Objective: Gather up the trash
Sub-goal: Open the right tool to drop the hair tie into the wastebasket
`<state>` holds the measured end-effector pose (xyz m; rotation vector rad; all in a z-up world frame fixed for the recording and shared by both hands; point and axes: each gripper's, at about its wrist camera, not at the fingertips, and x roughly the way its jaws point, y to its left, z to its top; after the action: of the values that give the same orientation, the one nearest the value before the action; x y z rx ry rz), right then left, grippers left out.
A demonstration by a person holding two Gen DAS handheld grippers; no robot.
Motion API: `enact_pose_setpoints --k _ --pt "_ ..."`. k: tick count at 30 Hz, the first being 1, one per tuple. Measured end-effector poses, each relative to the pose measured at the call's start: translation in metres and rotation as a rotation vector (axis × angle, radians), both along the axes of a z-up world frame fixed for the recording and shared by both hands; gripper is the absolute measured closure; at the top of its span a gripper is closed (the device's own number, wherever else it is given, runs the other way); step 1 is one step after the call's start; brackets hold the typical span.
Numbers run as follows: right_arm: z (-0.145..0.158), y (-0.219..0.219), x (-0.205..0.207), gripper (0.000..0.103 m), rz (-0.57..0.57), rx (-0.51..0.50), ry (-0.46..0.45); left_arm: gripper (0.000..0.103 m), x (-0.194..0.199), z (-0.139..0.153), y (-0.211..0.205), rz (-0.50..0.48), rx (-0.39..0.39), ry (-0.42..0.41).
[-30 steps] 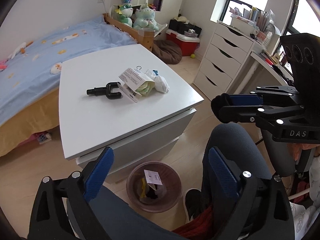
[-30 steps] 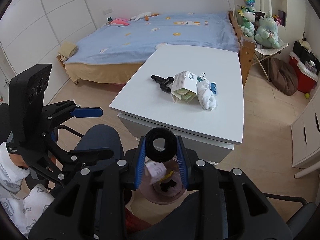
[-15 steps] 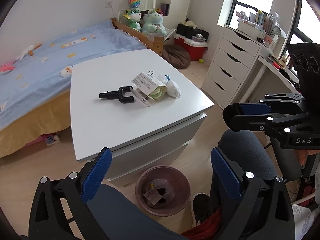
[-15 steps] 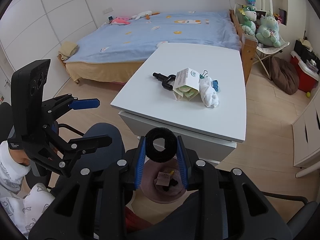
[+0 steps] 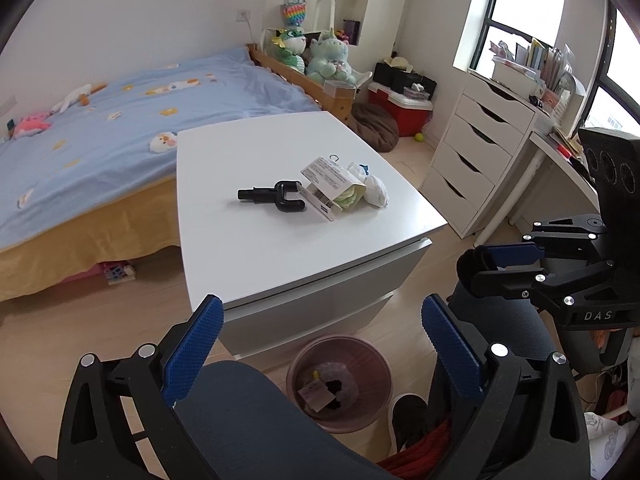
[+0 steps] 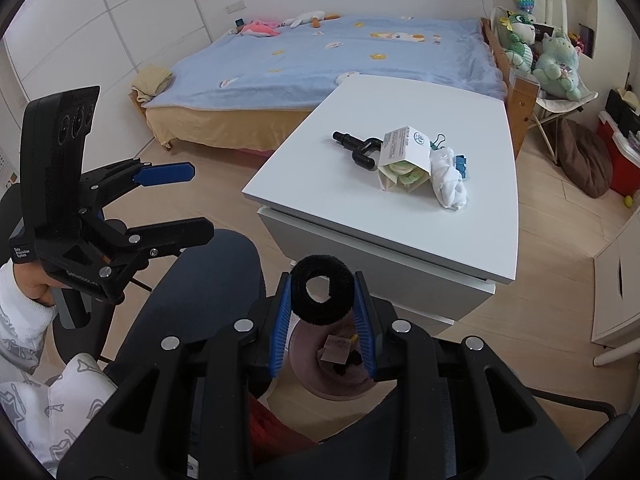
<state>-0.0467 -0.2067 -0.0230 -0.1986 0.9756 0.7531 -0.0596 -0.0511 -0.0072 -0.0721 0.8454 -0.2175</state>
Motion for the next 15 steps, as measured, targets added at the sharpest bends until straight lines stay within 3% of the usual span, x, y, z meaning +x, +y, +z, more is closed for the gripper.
enact_pose_setpoints --k 13,15 --pt "-0.005 0.014 -0.006 0.07 0.064 0.001 0.04 0.008 -0.001 0.002 0.004 0.007 -0.014 -0.01" --pt "-0.007 0.015 -0.005 0.048 0.061 -0.002 0.042 0.008 -0.001 0.002 0.004 0.007 -0.013 -0.01"
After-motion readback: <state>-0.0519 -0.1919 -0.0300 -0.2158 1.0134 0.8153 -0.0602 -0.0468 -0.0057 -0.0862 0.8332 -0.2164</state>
